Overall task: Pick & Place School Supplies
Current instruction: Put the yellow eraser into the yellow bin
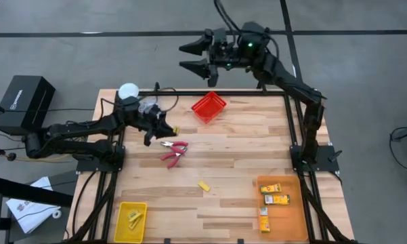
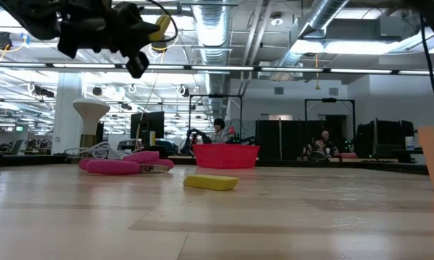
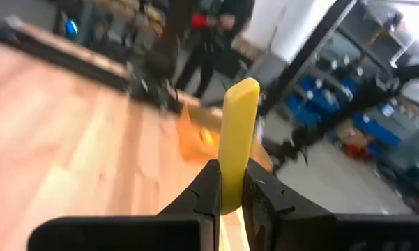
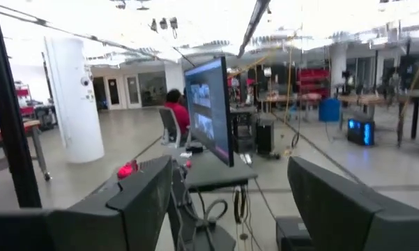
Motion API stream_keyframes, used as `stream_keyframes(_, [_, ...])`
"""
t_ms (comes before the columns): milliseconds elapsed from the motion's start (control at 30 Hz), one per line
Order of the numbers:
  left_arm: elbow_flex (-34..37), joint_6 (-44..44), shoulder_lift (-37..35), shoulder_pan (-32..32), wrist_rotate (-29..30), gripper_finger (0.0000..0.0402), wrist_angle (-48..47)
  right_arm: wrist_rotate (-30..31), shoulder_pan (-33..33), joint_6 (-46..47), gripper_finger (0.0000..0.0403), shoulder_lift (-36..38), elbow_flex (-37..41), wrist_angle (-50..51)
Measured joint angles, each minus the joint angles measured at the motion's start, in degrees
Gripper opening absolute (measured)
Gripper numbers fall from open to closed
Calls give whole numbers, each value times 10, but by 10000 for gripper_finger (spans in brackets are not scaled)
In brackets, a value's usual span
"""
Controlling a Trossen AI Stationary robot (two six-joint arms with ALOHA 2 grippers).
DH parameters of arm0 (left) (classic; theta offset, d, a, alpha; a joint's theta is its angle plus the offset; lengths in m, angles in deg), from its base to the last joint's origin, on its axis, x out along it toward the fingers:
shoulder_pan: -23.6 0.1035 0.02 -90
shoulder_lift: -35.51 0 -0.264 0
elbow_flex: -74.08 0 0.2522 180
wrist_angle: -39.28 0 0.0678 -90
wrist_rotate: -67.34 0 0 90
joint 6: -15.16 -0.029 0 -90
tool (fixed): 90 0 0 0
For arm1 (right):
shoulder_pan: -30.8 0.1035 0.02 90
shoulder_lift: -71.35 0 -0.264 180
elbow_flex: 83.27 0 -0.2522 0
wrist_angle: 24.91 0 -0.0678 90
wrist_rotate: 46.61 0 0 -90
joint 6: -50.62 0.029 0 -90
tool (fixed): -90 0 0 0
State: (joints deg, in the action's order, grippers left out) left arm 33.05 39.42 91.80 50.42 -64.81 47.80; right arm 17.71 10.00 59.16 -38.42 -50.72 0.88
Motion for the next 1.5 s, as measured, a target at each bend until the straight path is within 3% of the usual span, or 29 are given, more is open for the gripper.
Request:
stream_keyframes(200, [0,-38,0,-67,-11,24,-101,1,-6,-2,275,27,-1,68])
stream_keyframes(533, [0,-47,0,-239,46,24,-256,0,8,-58,275,28,0,132])
stream_keyframes(867, [0,58,0,-463,123,24,-329,-17,-16,-57,275,28,-13,114])
stream_keyframes(1233, [0,244,0,-711,262,24,-368,-29,-24,-49,275,27,-13,115])
stream_keyframes(1500, [0,324,50,-800,302,24,-394,-29,-21,-49,275,27,-13,107])
